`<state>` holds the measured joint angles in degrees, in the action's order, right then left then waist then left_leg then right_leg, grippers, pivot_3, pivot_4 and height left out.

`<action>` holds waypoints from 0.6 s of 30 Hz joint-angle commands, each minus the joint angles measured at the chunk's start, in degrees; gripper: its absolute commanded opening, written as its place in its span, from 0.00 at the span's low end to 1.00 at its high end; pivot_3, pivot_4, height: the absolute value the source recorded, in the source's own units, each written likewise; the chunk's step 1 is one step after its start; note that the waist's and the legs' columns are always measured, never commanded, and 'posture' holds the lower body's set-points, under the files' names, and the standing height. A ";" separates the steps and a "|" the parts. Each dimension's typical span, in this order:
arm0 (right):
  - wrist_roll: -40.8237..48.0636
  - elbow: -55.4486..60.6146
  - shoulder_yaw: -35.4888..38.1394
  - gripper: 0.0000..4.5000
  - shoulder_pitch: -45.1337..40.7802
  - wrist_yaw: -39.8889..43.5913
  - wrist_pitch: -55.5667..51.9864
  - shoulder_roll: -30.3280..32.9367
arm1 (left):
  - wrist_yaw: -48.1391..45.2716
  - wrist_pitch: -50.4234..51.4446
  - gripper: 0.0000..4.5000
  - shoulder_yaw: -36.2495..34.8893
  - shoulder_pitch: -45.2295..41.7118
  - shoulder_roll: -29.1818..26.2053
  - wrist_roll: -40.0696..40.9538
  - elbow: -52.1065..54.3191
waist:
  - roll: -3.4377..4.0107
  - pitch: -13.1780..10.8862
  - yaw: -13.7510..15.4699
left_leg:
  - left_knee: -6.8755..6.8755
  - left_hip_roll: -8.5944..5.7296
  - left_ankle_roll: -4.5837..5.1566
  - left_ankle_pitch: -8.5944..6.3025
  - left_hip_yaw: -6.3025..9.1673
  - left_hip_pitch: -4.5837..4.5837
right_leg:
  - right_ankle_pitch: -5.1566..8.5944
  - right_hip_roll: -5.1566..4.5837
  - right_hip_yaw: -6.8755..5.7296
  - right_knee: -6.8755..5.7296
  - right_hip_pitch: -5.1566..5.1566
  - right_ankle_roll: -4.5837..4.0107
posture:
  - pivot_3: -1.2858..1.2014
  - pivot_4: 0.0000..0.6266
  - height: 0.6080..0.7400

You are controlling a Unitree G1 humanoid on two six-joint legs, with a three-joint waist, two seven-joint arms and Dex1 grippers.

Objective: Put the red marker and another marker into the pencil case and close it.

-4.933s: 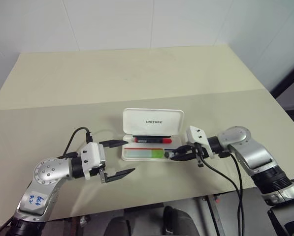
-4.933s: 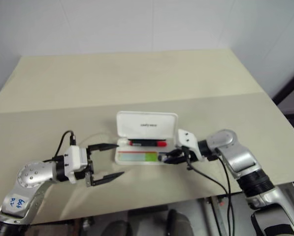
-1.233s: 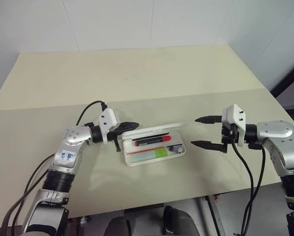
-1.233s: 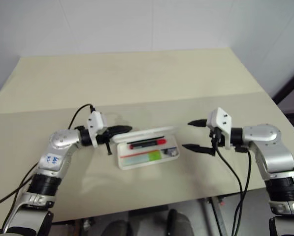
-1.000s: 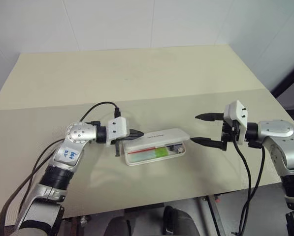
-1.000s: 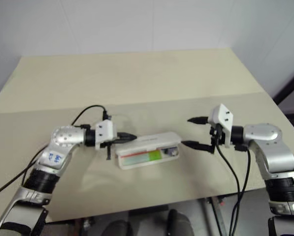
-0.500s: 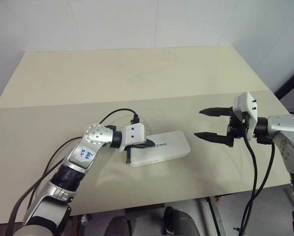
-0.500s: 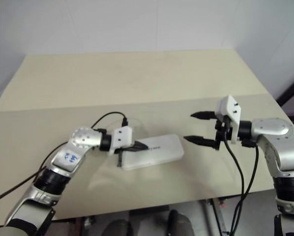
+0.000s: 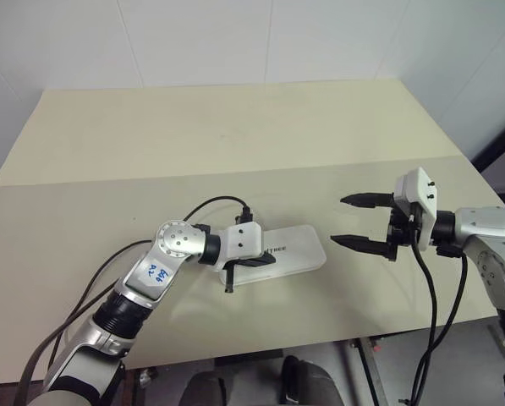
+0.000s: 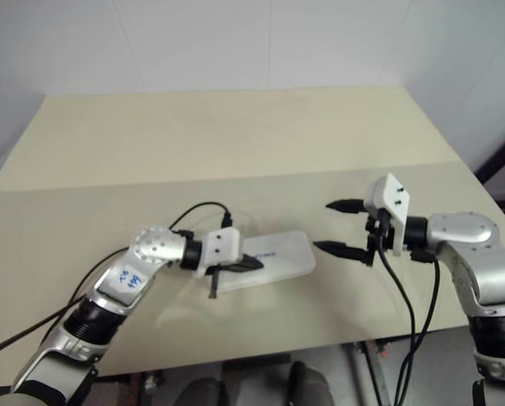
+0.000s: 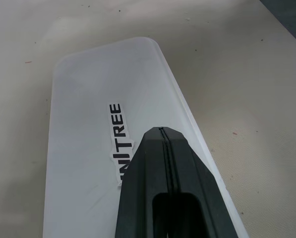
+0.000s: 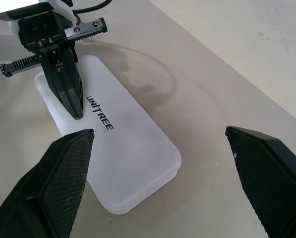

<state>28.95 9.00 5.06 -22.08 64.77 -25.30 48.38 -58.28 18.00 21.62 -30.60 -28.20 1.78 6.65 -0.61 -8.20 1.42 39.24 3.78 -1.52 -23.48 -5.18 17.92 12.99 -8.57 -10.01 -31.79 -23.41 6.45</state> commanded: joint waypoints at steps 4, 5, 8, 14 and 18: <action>0.65 1.44 0.51 1.00 -0.61 -0.33 0.31 -0.72 | 2.87 -1.44 0.00 -4.64 2.50 0.70 2.85 1.20 | 0.00 0.00 -0.09 | 0.00 0.00 0.00 0.00 -0.01 -0.01 | 0.00 0.00 0.00 0.01 0.00 0.00 | 0.52 0.24 1.00; 0.52 1.03 0.42 1.00 -0.82 -0.16 0.50 -0.78 | 3.71 -1.48 0.00 -6.06 2.57 1.36 3.96 1.24 | 0.00 -0.01 -0.09 | 0.00 0.00 0.00 0.00 -0.01 -0.01 | 0.00 0.00 0.00 0.01 -0.02 0.00 | 0.52 0.24 1.00; -0.46 0.07 -0.45 1.00 -1.31 0.47 1.43 -0.91 | 5.40 -2.63 0.00 -10.92 2.69 2.46 7.40 2.71 | 0.00 -0.01 0.03 | 0.02 0.00 0.00 0.00 0.02 0.01 | 0.00 0.00 -0.01 0.00 -0.02 0.01 | 0.52 0.24 1.00; -1.10 -1.15 -1.26 1.00 -1.83 1.34 2.57 -1.97 | 5.21 -2.18 0.00 -18.71 6.18 -0.17 13.18 6.26 | 0.01 -0.01 -0.25 | 0.00 0.00 0.00 0.00 0.01 -0.03 | -0.01 0.00 -0.01 0.01 -0.02 0.01 | 0.52 0.24 1.00; -0.85 -2.74 -0.13 1.00 -1.85 1.13 5.01 -3.27 | 3.26 -2.46 0.20 -24.08 12.04 -3.85 17.47 8.64 | 0.01 -0.01 -0.23 | -0.01 0.00 0.00 0.00 0.00 -0.04 | -0.01 0.00 -0.01 0.02 -0.03 0.01 | 0.52 0.24 1.00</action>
<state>27.65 6.32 2.78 -23.42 65.80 -22.34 45.33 -53.70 16.67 0.31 -19.77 -30.63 16.73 11.97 -0.60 -8.22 1.19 39.22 3.79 -1.52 -23.48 -5.18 17.88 12.98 -8.58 -10.02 -31.78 -23.43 6.46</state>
